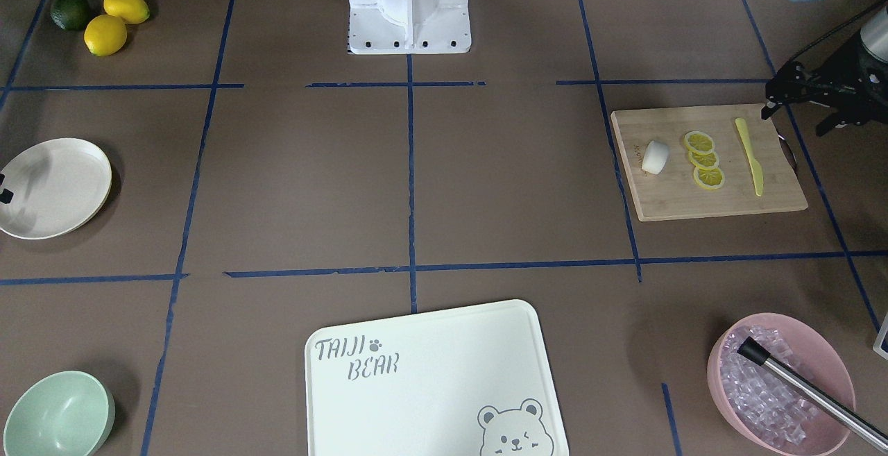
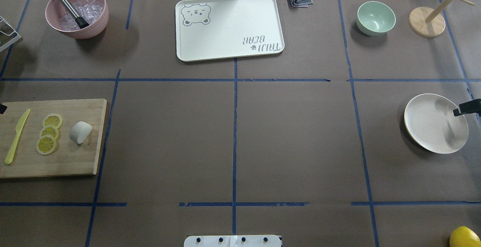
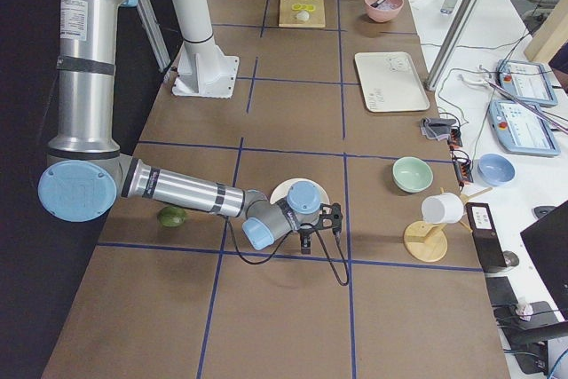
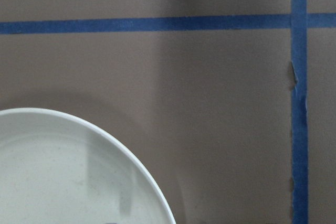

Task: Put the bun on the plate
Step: 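Grasp the rim of the white plate with the right gripper, then slide the white plate with the right gripper toward the table centre, then release the plate and withdraw the right arm while the left arm reaches the bun, then grasp the white bun on the cutting board with the left gripper and lift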

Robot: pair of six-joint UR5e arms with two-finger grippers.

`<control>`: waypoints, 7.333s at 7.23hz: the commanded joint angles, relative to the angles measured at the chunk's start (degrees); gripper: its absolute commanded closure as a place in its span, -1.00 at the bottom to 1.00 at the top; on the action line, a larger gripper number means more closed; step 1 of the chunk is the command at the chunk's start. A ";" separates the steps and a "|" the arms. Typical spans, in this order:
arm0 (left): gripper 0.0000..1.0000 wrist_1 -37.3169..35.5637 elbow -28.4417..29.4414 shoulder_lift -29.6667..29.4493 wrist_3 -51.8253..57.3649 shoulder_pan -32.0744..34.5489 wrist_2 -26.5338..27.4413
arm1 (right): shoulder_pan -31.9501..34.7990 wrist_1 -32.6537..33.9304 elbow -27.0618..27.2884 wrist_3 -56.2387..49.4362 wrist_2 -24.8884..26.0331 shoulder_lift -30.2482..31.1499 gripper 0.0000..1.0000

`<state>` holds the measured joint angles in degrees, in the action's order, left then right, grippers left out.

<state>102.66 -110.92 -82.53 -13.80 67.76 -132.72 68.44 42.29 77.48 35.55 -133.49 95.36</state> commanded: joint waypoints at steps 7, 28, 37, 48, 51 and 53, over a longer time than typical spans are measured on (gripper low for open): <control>-1.00 0.00 0.00 0.09 0.00 0.09 0.01 | -0.59 -7.62 0.13 2.60 -3.96 0.44 1.00; -1.00 -0.09 -0.18 0.18 -0.09 0.00 0.01 | -33.19 -6.81 3.73 51.12 15.80 -32.25 1.00; -0.99 0.09 -1.14 -4.11 -13.59 -6.74 1.75 | -24.27 1.22 16.02 50.50 8.54 -27.60 -1.00; -0.97 13.36 5.70 -7.29 -24.26 -25.13 18.11 | -10.43 26.88 33.97 10.16 4.02 -5.62 -1.00; -0.88 13.36 7.12 -7.56 -24.26 -25.57 18.11 | -10.43 26.88 33.97 10.16 4.02 -5.62 -1.00; -0.80 13.53 7.82 -7.64 -24.34 -26.10 18.11 | -10.52 26.88 33.97 10.16 4.02 -5.62 -1.00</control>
<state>116.11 -103.39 -90.13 -38.08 41.89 -114.61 57.97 69.17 111.44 45.70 -129.46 89.74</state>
